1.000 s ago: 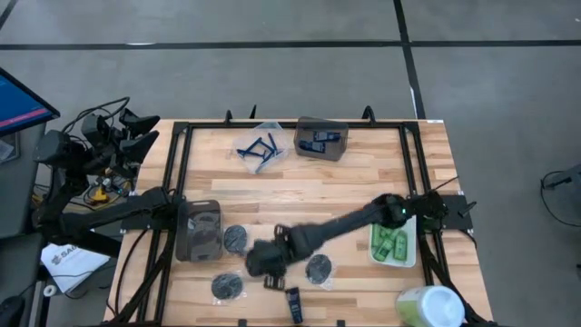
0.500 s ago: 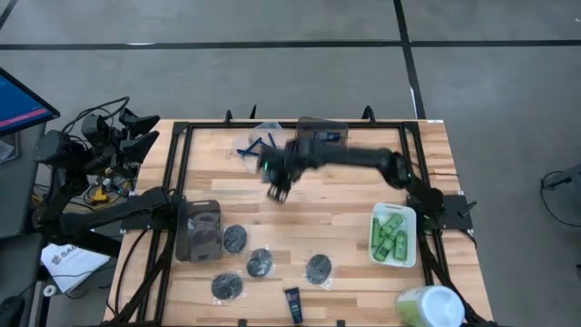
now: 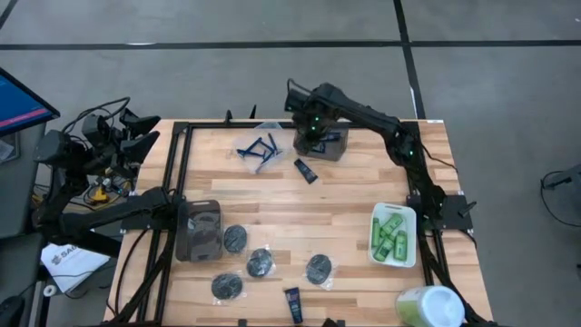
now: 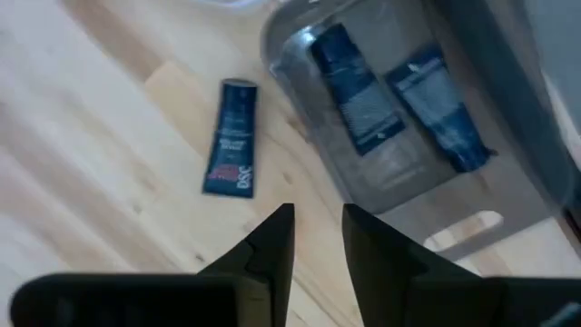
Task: Pick & Place Travel size toiletries
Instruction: Put the blue shave cream into the top black bin
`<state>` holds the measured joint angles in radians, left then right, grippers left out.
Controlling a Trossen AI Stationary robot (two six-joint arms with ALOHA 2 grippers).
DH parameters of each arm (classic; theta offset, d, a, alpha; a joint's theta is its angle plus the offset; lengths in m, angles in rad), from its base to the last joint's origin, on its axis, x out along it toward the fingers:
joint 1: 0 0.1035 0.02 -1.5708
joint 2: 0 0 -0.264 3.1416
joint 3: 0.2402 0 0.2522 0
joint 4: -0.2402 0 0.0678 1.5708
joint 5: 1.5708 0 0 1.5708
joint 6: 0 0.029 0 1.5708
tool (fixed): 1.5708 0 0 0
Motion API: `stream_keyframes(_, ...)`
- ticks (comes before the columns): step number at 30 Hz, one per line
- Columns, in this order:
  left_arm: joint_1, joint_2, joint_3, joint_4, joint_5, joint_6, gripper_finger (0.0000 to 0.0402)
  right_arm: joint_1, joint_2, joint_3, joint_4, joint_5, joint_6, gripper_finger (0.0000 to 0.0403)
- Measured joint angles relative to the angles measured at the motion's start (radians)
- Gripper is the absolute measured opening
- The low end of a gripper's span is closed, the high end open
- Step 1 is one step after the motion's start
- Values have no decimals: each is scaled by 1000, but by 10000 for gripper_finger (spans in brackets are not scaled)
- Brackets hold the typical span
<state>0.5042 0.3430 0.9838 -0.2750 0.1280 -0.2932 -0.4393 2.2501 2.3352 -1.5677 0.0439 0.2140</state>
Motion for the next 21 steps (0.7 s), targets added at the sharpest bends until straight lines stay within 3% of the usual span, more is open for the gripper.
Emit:
stream_keyframes(8, 0, 0, 0, -44, 0, 0, 231, 86, -65, 0, -2, 23, -51, 112)
stream_keyframes(15, 0, 0, 0, -51, 0, 0, 231, 157, -73, -10, 20, 69, -7, 196)
stream_keyframes(21, 0, 0, 0, -51, 0, 0, 231, 185, -121, -180, 115, 89, 54, 237)
